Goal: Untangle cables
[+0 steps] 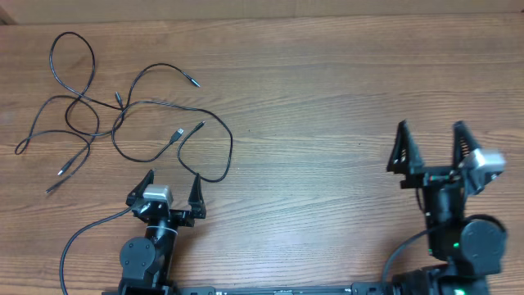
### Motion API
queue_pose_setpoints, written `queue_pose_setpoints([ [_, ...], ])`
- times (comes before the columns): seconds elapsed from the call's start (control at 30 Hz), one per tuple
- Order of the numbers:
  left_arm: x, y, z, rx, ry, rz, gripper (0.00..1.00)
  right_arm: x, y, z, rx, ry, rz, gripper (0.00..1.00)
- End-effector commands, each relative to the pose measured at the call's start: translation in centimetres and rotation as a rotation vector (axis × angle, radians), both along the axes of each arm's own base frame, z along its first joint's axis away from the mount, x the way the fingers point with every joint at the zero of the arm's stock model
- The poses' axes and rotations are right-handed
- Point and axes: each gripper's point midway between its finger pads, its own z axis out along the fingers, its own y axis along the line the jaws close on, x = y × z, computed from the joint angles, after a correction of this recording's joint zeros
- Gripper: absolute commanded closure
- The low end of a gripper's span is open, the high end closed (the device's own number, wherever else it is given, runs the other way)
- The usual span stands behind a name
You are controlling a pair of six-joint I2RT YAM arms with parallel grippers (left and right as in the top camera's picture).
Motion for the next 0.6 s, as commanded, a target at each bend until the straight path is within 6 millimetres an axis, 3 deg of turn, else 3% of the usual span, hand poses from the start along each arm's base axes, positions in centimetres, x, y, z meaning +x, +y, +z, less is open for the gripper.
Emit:
queue_pose_setpoints([
  [0.0,0.0,0.1,0.0,0.011,-0.007,0.0,0.0,-0.1,0.6,-3.5,0.073,-0.022,0.055,0.0],
  [0.2,0.0,0.1,0.0,0.011,-0.007,0.0,0.01,-0.7,0.5,-8.1,0.143,-0.07,0.067,0.0],
  [0.57,0.0,0.1,0.0,0.011,-0.007,0.0,0.0,-1.2,0.0,-15.5,0.115,0.209,0.025,0.0],
])
